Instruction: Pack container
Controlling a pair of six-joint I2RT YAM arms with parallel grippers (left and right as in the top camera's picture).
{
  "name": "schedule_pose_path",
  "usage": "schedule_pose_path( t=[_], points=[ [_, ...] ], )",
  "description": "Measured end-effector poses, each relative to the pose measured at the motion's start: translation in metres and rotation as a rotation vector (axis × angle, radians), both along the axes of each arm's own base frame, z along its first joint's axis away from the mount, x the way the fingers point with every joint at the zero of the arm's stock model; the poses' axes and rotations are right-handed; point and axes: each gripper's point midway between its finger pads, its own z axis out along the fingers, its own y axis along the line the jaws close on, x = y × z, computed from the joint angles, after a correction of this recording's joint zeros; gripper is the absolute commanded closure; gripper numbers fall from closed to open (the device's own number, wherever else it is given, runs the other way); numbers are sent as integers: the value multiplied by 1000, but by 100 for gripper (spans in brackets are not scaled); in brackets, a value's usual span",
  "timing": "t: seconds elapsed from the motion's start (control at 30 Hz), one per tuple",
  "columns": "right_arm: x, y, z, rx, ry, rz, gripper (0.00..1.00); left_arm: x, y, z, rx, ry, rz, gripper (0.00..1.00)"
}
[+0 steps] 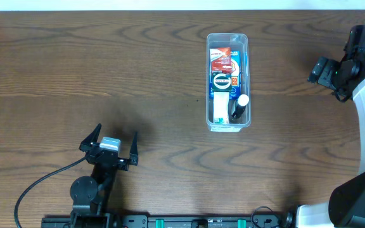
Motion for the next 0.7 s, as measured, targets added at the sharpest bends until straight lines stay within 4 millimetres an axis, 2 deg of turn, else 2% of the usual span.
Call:
schedule_pose_path(
  t=[0.17,0.3,0.43,0.5,0.57,0.7],
  points=[
    [-2,1,6,-3,-18,1,1,0,0,0,0,0,0,2],
    [-21,13,33,-19,-95,23,1,0,0,0,0,0,0,2],
    [-57,41,77,-42,-249,87,1,0,0,0,0,1,0,2],
    [-81,52,90,-46,-311,115,1,0,0,0,0,1,0,2],
    [-105,56,98,-58,-359,125,1,0,0,0,0,2,0,2],
    [-147,59,95,-83,-377,137,1,0,0,0,0,2,0,2]
  ],
)
